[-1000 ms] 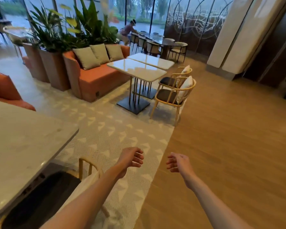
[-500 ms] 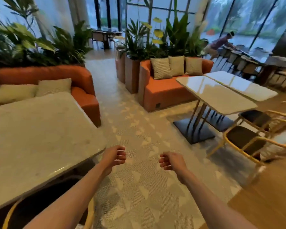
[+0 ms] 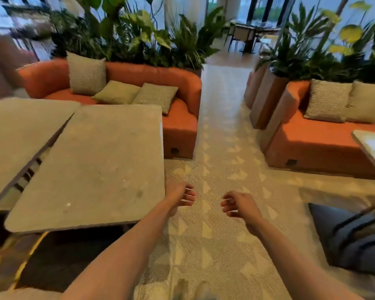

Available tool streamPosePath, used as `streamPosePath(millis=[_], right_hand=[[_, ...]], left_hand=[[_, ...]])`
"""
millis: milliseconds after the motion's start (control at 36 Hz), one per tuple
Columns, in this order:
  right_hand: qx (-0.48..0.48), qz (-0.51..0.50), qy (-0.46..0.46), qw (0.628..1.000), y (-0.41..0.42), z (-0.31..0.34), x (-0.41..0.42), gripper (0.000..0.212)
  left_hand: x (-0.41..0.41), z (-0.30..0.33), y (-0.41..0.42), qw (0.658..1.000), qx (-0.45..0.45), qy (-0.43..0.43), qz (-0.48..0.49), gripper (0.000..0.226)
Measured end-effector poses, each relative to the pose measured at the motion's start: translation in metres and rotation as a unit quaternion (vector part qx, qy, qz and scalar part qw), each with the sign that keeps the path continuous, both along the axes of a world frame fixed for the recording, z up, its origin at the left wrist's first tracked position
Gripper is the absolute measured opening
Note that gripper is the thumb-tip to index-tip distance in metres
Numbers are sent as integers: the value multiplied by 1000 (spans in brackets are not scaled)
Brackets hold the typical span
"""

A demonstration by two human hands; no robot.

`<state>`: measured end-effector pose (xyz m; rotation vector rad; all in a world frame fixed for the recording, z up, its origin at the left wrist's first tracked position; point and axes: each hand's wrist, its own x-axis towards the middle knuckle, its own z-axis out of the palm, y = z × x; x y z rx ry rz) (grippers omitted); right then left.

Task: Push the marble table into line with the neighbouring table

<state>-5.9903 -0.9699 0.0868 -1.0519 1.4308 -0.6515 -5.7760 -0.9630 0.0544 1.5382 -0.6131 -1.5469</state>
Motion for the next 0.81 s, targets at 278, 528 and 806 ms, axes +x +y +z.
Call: streamPosePath(millis=[278,528,806], right_hand=[[-28,139,25,990,-213,39,48,22],[-27,435,33,899,-273,27,162,17],[-62,679,52,729,-277,18,191,19]], left_hand=[[25,26,-129,978,15,65,196,22],[79,17,-97,863,21,2,504,15],[-2,-4,-65,707,114,-7,698,17]])
